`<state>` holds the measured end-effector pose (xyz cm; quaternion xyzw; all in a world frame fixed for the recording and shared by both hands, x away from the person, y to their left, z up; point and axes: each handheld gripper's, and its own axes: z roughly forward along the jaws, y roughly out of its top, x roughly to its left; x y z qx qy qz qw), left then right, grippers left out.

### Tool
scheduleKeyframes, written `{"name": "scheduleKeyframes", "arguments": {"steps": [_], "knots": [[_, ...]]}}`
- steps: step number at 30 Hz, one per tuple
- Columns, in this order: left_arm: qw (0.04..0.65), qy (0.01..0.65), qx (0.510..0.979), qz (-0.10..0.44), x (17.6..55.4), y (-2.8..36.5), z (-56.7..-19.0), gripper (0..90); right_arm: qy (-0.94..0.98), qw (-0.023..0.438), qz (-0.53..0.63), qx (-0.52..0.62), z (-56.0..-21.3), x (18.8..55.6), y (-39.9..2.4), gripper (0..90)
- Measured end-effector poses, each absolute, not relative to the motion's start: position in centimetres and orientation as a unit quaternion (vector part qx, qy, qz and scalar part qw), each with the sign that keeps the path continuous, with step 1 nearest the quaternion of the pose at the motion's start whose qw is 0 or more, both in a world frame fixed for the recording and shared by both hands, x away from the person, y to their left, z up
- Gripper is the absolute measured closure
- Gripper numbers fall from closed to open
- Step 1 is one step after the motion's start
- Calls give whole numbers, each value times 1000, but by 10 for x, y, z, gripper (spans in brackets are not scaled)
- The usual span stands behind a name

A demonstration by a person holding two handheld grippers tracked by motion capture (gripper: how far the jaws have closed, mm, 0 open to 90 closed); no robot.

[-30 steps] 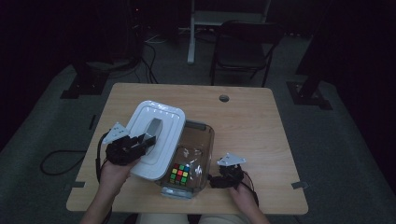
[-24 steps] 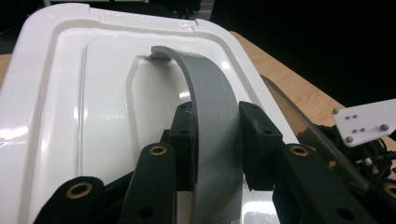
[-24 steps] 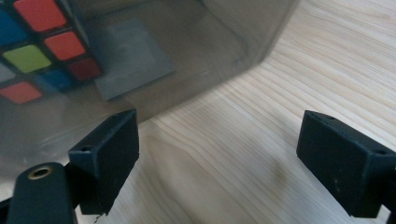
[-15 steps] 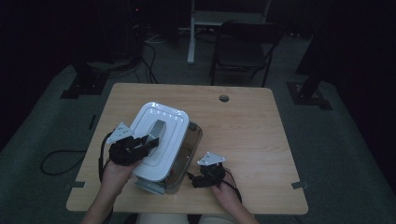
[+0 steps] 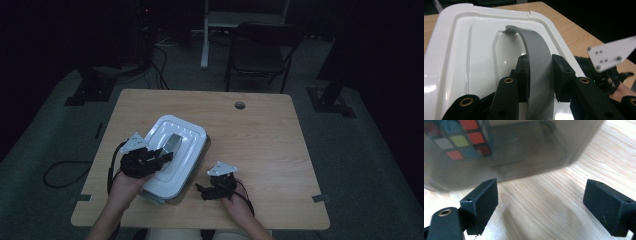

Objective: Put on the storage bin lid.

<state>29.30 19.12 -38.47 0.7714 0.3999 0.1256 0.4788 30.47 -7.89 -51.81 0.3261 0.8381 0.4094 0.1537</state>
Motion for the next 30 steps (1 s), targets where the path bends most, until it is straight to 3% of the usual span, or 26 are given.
{"name": "scheduleKeyframes", "arguments": {"steps": [19,30], "knots": [[458,400,788,94,304,183,-395,690,827,160,414,346,-514,306,-100,128],[476,401,775,110,299,193,-389,465,821,162,419,351,-507,302,-110,127]]}}
